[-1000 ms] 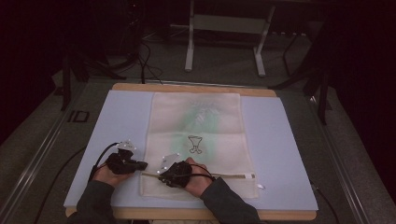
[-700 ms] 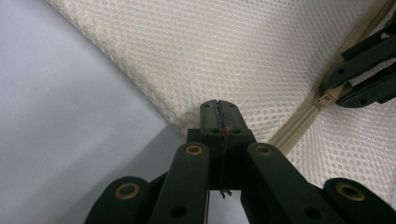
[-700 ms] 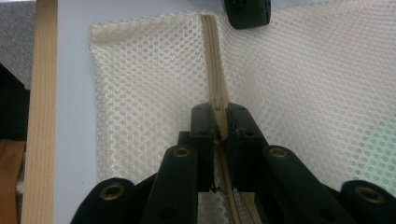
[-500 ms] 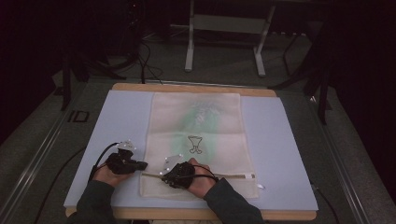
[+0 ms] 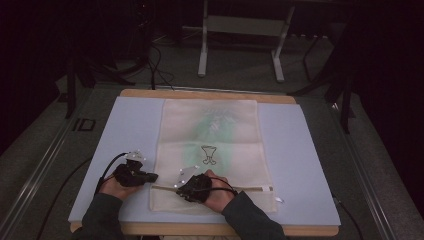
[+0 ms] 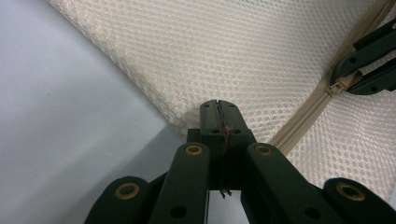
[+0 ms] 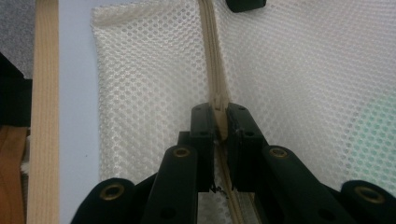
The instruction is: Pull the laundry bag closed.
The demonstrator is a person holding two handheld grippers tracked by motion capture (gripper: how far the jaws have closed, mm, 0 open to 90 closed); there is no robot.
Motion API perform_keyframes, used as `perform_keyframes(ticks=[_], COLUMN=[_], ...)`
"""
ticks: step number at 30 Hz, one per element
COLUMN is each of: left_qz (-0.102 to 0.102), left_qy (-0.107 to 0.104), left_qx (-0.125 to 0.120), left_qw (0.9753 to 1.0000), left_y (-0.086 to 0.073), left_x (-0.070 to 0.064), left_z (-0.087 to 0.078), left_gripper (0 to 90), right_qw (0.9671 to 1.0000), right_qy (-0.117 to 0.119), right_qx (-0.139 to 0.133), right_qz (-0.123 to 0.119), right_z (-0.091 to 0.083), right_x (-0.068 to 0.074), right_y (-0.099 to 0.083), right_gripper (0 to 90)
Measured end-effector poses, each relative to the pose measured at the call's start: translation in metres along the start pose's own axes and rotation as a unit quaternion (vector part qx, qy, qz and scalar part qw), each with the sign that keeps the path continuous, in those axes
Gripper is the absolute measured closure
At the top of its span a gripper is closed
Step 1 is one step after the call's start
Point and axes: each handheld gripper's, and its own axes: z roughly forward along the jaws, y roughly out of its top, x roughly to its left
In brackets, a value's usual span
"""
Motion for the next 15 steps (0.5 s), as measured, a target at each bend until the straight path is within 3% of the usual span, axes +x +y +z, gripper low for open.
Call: perform_keyframes(ticks=[15], left_qz=[0.0], left_qy=[0.0], left_qx=[0.0], left_qw=[1.0], left_y=[0.0], left_x=[0.0001], left_z=[-0.0001], left_gripper=[90.0], right_qw=[1.0], right_qy=[-0.003], right_qx=[0.005], right_qz=[0.006], right_z=[-0.0075], right_x=[-0.0015], right_y=[-0.0086], right_gripper=[82.3])
